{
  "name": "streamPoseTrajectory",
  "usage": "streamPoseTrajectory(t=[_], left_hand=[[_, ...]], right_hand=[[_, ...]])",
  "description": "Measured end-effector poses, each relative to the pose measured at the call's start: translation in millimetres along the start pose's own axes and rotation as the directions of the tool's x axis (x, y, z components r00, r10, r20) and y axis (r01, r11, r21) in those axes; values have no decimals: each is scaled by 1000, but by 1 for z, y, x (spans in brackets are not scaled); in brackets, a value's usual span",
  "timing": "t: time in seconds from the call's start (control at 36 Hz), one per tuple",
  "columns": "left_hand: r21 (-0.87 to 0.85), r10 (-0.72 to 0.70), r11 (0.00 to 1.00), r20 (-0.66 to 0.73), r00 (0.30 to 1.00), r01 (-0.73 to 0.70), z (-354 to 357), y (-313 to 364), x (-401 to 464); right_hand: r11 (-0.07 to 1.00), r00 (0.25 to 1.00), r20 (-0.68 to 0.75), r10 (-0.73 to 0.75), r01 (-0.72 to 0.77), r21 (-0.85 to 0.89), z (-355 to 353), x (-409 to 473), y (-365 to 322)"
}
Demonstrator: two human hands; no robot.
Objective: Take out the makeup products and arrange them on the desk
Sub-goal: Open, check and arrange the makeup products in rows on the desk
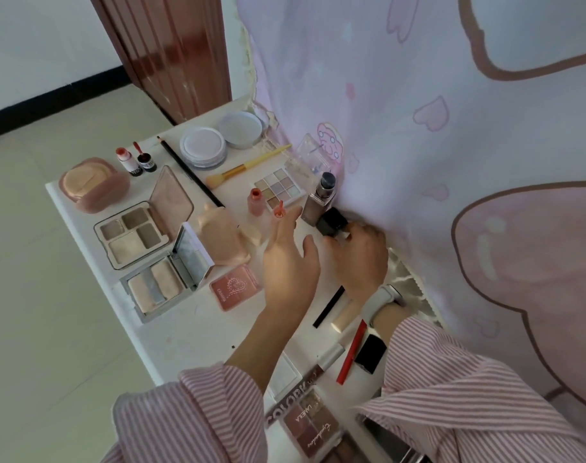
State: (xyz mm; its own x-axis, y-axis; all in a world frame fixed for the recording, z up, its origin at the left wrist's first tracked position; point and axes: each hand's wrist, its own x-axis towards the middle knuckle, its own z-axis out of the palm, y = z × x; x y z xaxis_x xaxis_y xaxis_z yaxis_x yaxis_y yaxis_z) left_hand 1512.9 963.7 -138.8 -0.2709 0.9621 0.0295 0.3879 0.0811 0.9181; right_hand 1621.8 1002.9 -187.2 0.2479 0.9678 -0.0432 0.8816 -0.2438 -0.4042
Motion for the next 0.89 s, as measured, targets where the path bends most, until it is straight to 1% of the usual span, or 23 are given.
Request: streamPoseTrajectory(t=[0.08, 0.11, 0.17, 0.22, 0.25, 0.31, 0.39, 0.44, 0.53, 0.61, 0.69, 0.75, 0.81, 0.89], left_hand=[[46, 6, 999, 8, 1000, -7, -13, -4, -11], [67, 16, 998, 17, 1000, -17, -18, -5, -14], [88, 31, 996, 32, 999, -34, -28, -7, -20], [92, 33, 995, 41, 999, -37, -37, -9, -28], [96, 36, 995, 47, 998, -41, -42, -10, -33], [113, 55, 992, 46, 997, -60, -50, -15, -42], [134, 60, 989, 35, 998, -64, -58, -23, -55], [139, 40, 989, 36, 999, -45, -61, -27, -63], [156, 37, 987, 47, 998, -44, -66, -30, -74], [192, 61, 979, 61, 996, -72, -70, -34, -82], [214, 78, 973, 57, 995, -88, -76, -36, -86], [230, 103, 967, 50, 993, -112, -80, -38, -88], [256, 124, 957, 62, 990, -136, -82, -39, -91], [332, 172, 922, 108, 979, -199, -81, -40, -94]], right_hand=[[999, 999, 40, -34, 35, -24, -5, -1, -1], [998, 998, 39, -55, 54, 8, -9, -3, -1], [986, 993, 33, -109, 104, 129, -21, -12, 1], [964, 978, 73, -193, 176, 199, -35, -22, 10], [956, 963, 104, -250, 228, 186, -42, -26, 16], [944, 925, 190, -329, 314, 104, -51, -27, 30], [901, 859, 320, -399, 432, -38, -53, -26, 44], [875, 830, 377, -411, 475, -93, -53, -25, 45], [823, 797, 400, -452, 545, -157, -55, -22, 40], [722, 737, 424, -526, 651, -235, -53, -18, 33], [643, 692, 431, -579, 713, -280, -53, -18, 33], [645, 689, 415, -595, 717, -265, -58, -22, 34], [687, 705, 404, -583, 693, -220, -65, -31, 31], [731, 685, 447, -575, 676, -96, -77, -49, 18]])
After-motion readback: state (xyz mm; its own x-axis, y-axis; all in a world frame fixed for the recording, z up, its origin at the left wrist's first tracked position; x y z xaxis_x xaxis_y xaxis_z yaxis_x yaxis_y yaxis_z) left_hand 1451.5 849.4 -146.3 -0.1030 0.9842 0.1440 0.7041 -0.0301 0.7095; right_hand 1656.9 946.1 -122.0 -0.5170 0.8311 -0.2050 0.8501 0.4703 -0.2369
